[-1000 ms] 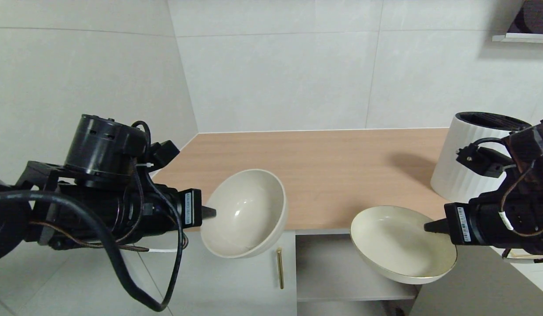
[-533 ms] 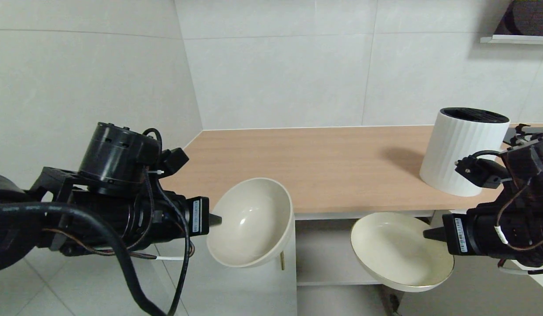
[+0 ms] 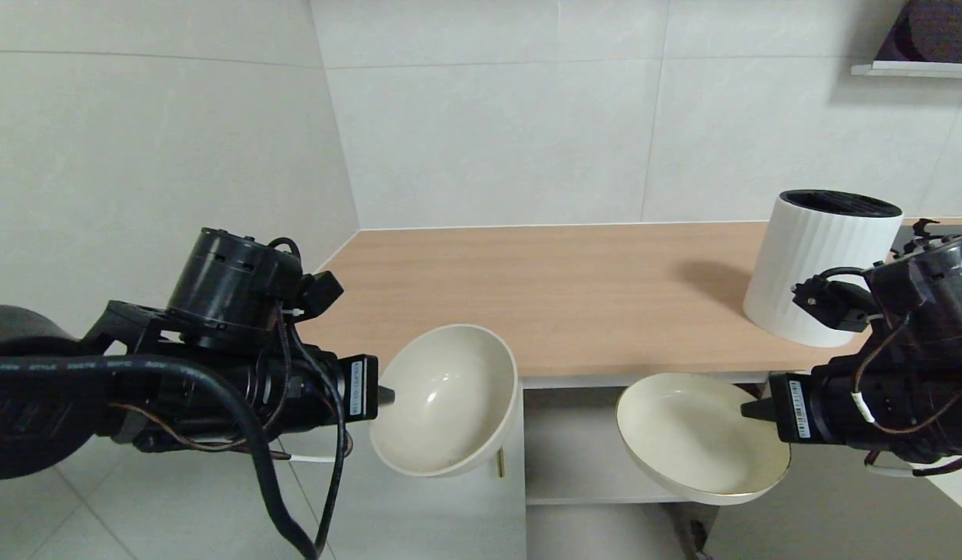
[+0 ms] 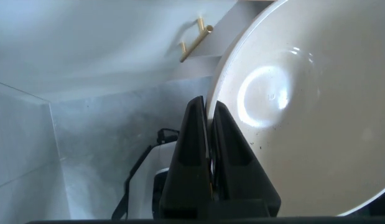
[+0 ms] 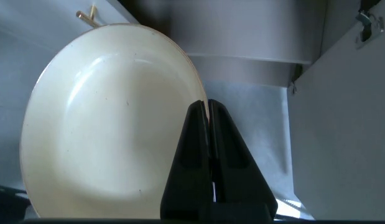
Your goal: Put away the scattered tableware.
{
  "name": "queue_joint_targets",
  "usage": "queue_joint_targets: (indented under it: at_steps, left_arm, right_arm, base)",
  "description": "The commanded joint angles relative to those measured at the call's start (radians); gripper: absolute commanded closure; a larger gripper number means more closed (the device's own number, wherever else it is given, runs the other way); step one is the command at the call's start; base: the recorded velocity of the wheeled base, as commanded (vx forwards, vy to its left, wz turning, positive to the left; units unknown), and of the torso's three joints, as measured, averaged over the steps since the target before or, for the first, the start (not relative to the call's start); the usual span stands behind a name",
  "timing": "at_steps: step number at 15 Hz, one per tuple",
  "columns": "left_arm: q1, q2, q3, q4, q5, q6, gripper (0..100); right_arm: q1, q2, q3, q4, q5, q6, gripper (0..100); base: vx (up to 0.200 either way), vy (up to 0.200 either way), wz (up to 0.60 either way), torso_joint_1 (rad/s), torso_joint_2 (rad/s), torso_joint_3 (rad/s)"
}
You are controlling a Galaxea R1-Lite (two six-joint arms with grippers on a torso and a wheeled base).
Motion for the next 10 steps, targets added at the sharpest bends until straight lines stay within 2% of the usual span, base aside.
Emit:
queue_joint_targets:
  at_steps: [1,4,10]
  left_arm:
    - [-0.003,0.008,0.0,0.0,0.0,-0.001,100]
    - [-0.003,0.021,0.0,0.0,0.001,-0.001,100]
    - [-0.003,0.032,-0.002,-0.001,0.001,-0.001,100]
  right_arm:
    - [-0.006,0.021,0.001,-0.006,0.0,0.0,100]
    - [-0.007,0.024,0.001,-0.007,0.0,0.0,100]
    - [-0.007,0.031,0.002,-0.009,0.0,-0.002,100]
  base:
    - [0.0,0.0,0.0,-0.022,0.07,0.027]
    - [0.0,0.0,0.0,-0.141,0.35,0.203]
    - [0.0,0.0,0.0,-0.179,0.47,0.286]
